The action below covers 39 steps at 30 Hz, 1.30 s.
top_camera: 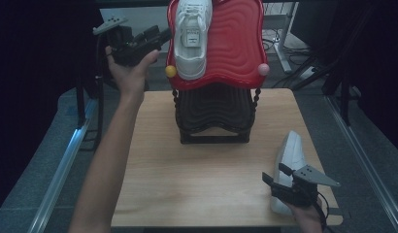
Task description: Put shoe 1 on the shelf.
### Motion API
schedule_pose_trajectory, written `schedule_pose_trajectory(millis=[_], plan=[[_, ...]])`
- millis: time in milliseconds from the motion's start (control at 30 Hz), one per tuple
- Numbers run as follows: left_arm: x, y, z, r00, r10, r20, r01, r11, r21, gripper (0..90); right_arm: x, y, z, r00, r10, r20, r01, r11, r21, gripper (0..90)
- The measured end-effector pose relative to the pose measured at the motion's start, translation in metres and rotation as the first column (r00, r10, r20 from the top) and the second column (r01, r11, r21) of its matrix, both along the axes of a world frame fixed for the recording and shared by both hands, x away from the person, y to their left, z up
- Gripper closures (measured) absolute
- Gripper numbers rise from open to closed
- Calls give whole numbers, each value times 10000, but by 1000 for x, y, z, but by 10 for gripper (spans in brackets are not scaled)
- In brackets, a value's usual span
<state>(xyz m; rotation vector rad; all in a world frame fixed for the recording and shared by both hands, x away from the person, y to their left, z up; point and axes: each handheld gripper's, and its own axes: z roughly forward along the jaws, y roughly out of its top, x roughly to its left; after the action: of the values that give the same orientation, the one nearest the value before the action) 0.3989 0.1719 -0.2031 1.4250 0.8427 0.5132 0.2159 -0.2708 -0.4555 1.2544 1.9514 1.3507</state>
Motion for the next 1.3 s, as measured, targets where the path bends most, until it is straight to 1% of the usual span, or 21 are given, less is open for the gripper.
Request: schedule_pose_trajectory(millis=[33, 67, 133, 200, 233, 267, 300, 333, 367, 433, 500, 533, 567, 633, 733, 800, 967, 1033, 1067, 1233, 1300], plan=[[0, 0, 0, 10000, 0, 0, 0, 10000, 0, 480, 0, 0, 0, 10000, 0, 0, 0, 10000, 0, 286], [-6, 2, -7, 9999, -151, -60, 152, 9997, 172, 478, -1, 1, 1, 10000, -8, 21, 9, 10000, -36, 286], [-8, 3, -11, 9998, -198, -85, 200, 9995, 255, 477, -1, 2, 1, 10000, 15, 16, -15, 10000, -59, 286], [-15, 6, -23, 9993, -323, -205, 333, 9983, 484, 470, 0, 5, -1, 10000, 51, -10, -51, 9999, -119, 286], [-17, 7, -27, 9991, -354, -237, 366, 9981, 496, 470, 0, 6, -2, 10000, 84, -47, -85, 9999, -149, 286], [-17, 7, -27, 9991, -354, -237, 366, 9981, 496, 470, 0, 8, -3, 9999, 117, -66, -119, 9998, -189, 286], [-21, 11, -36, 9987, -410, -300, 425, 9977, 524, 470, 1, 8, -4, 9999, 140, -83, -142, 9997, -220, 286], [-21, 11, -36, 9987, -410, -300, 425, 9977, 524, 470, 1, 9, -5, 9998, 170, -116, -173, 9995, -262, 286], [-26, 14, -44, 9984, -452, -336, 472, 9970, 607, 470, 2, 10, -6, 9997, 172, -143, -176, 9995, -276, 286], [-31, 17, -52, 9986, -420, -318, 445, 9956, 826, 470, 3, 10, -8, 9997, 182, -165, -187, 9994, -301, 286], [-34, 18, -56, 9985, -446, -327, 473, 9953, 844, 470, 3, 11, -8, 9996, 199, -186, -205, 9993, -323, 286], [-39, 20, -62, 9984, -461, -327, 489, 9946, 918, 470, 3, 11, -9, 9996, 199, -185, -205, 9992, -337, 286], [-39, 20, -62, 9984, -461, -327, 489, 9946, 918, 470, 3, 11, -9, 9996, 199, -185, -205, 9992, -337, 286], [-45, 23, -69, 9986, -437, -292, 466, 9934, 1046, 468, 3, 11, -9, 9996, 193, -198, -200, 9992, -354, 286], [-52, 25, -78, 9983, -419, -399, 462, 9925, 1132, 467, 4, 11, -11, 9995, 164, -264, -173, 9991, -376, 286], [-60, 27, -88, 9978, -440, -490, 503, 9894, 1365, 466, 4, 11, -12, 9994, 176, -281, -187, 9990, -415, 286], [-66, 30, -103, 9956, -631, -689, 717, 9887, 1316, 466, 5, 9, -13, 9994, 153, -316, -165, 9991, -393, 286], [-69, 33, -112, 9939, -635, -904, 757, 9876, 1378, 464, 5, 9, -13, 9994, 138, -304, -150, 9992, -383, 286], [-71, 36, -120, 9915, -745, -1063, 877, 9881, 1260, 464, 5, 8, -13, 9994, 106, -317, -117, 9993, -365, 286], [-80, 41, -143, 9895, -701, -1261, 879, 9860, 1415, 465, 5, 7, -12, 9995, 88, -291, -98, 9993, -354, 286], [-81, 41, -147, 9890, -687, -1307, 877, 9855, 1453, 468, 5, 7, -12, 9995, 79, -312, -90, 9994, -332, 286]])
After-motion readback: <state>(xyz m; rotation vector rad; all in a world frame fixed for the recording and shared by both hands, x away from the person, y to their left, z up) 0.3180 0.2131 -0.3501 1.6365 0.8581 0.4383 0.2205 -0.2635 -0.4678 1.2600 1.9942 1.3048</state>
